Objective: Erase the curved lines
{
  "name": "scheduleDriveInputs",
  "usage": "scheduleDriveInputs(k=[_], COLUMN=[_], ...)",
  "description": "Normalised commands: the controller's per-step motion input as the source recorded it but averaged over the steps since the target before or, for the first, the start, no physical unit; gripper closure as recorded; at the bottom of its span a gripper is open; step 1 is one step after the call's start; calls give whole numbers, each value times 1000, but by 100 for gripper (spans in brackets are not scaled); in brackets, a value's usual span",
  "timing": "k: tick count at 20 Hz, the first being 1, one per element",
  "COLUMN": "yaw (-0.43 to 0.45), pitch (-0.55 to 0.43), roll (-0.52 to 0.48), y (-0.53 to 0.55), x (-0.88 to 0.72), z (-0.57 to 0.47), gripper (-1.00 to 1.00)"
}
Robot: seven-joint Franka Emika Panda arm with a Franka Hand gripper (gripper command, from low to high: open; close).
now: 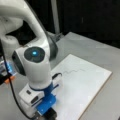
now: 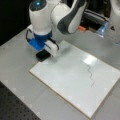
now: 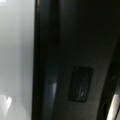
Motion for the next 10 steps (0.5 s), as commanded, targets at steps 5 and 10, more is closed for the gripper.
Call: scheduleDriveInputs(k=[5,10], yaw=[3,-8], pitch=[-76,-111], roll=[136,138], y=[-109,-143], x=[-54,-55], z=[-121,-101], gripper=[-100,-100])
